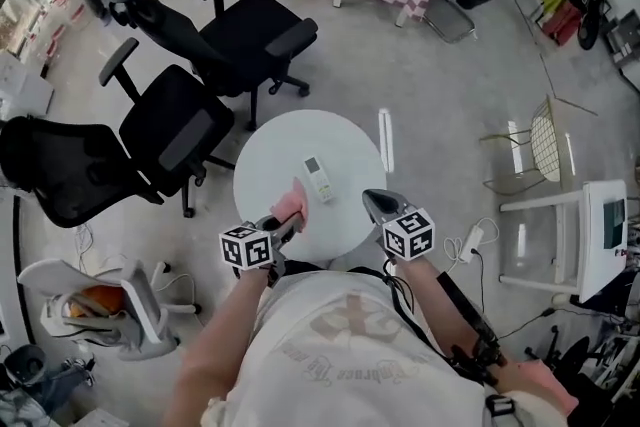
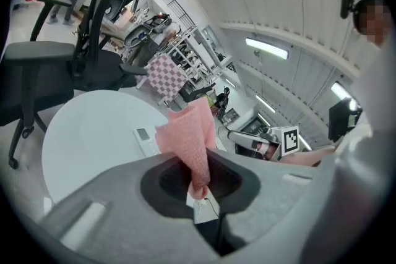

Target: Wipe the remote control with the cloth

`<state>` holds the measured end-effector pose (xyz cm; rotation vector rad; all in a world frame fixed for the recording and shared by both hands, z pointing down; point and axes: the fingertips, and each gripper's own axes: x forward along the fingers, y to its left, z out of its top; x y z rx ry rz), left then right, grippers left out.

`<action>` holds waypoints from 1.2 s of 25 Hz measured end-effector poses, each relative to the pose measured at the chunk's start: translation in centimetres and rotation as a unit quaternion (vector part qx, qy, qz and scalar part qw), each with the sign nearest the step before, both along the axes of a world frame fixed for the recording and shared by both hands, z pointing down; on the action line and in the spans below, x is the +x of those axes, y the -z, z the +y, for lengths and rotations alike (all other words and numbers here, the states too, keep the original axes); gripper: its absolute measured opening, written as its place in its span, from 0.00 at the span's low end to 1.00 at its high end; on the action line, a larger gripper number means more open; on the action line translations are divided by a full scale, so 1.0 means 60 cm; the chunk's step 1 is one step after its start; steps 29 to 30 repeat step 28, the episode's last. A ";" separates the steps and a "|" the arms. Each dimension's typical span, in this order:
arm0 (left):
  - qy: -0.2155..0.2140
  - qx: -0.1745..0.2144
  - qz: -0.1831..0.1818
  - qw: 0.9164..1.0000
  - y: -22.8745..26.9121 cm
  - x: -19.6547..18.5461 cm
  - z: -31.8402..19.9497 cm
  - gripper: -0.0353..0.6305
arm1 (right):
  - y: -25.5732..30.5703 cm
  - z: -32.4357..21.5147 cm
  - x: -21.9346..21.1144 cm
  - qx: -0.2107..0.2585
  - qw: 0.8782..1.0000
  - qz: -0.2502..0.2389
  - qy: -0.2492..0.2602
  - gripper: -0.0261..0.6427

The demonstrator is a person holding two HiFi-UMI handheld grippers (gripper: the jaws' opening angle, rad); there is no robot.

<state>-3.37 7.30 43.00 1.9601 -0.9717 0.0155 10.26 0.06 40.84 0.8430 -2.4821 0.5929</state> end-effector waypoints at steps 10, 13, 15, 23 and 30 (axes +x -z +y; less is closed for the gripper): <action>0.041 0.047 -0.068 0.996 0.056 0.079 0.046 0.11 | 0.052 0.060 0.076 0.040 0.996 -0.060 0.061 0.05; 0.062 0.048 -0.075 0.994 0.055 0.091 0.068 0.11 | 0.062 0.070 0.095 0.046 0.994 -0.075 0.066 0.05; 0.073 0.053 -0.078 0.993 0.059 0.102 0.074 0.11 | 0.068 0.074 0.108 0.051 0.993 -0.083 0.069 0.05; 0.082 0.090 -0.109 0.987 0.083 0.120 0.062 0.11 | 0.085 0.073 0.130 0.062 0.990 -0.113 0.065 0.05; 0.087 0.103 -0.125 0.983 0.091 0.104 0.063 0.11 | 0.099 0.075 0.103 0.071 0.987 -0.119 0.085 0.05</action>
